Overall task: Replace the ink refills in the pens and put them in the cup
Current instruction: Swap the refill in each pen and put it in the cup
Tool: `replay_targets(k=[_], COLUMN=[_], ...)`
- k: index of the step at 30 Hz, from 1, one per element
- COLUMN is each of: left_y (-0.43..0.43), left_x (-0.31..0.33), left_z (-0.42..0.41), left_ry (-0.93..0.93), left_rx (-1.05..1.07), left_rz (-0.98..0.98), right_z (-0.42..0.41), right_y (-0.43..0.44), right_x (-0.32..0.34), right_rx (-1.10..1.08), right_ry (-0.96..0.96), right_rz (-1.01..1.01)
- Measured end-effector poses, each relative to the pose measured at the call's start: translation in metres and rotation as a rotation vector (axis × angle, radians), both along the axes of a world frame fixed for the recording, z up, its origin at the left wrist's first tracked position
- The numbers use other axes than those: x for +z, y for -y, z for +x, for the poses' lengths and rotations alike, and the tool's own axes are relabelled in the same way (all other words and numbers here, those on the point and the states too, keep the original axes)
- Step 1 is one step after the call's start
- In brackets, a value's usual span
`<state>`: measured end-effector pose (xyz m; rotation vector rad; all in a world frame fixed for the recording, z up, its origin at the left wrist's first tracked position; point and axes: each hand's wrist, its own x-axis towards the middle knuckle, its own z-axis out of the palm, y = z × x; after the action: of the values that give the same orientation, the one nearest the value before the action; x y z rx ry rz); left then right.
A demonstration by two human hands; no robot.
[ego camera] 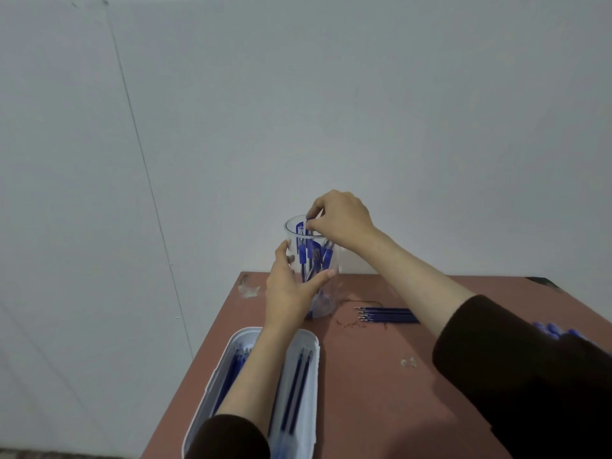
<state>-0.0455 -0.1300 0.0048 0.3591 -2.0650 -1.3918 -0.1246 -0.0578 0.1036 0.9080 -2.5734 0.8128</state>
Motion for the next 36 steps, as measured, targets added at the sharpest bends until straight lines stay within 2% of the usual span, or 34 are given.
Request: replay_targets(k=[7, 14, 17, 20, 23, 28, 33, 36], left_y=[-0.002, -0.008, -0.015, -0.034, -0.061, -0.107, -0.138, -0.145], left_x=[0.001, 0.008, 0.012, 0.009, -0.005, -0.027, -0.032, -0.033], left_z=[0.001, 0.005, 0.014, 0.035, 0.056, 0.061, 0.054, 0.057], left_ry=[0.013, 0.077, 0.058, -0.061, -0.162, -0.081, -0.038, -0.042], left_rx=[0.002, 0.009, 0.135, 0.279, 0.185, -0.048, -0.118, -0.149], left_rz=[0.020, 0.043, 0.035, 0.013, -0.041, -0.030, -0.040, -0.133], right_z=[-0.004, 0.003, 0.014, 0.024, 0.032, 0.038, 0.035, 0.033], right_y=[-0.009, -0.037, -0.059, -0.090, -0.128, -0.197, -0.233, -0.235], right_x=[0.002, -0.005, -0.013, -0.024, -0.038, -0.049, -0.067, -0.080], right_rx=[-0.012, 0.063, 0.085, 0.088, 0.034, -0.119, -0.263, -0.285], right_ry=[-0.042, -0.074, -0.080, -0.045, 0.023, 0.184, 0.211, 0.158], right_rz=[0.080, -0.121, -0.165, -0.174, -0.080, 0.210, 0.470, 0.469])
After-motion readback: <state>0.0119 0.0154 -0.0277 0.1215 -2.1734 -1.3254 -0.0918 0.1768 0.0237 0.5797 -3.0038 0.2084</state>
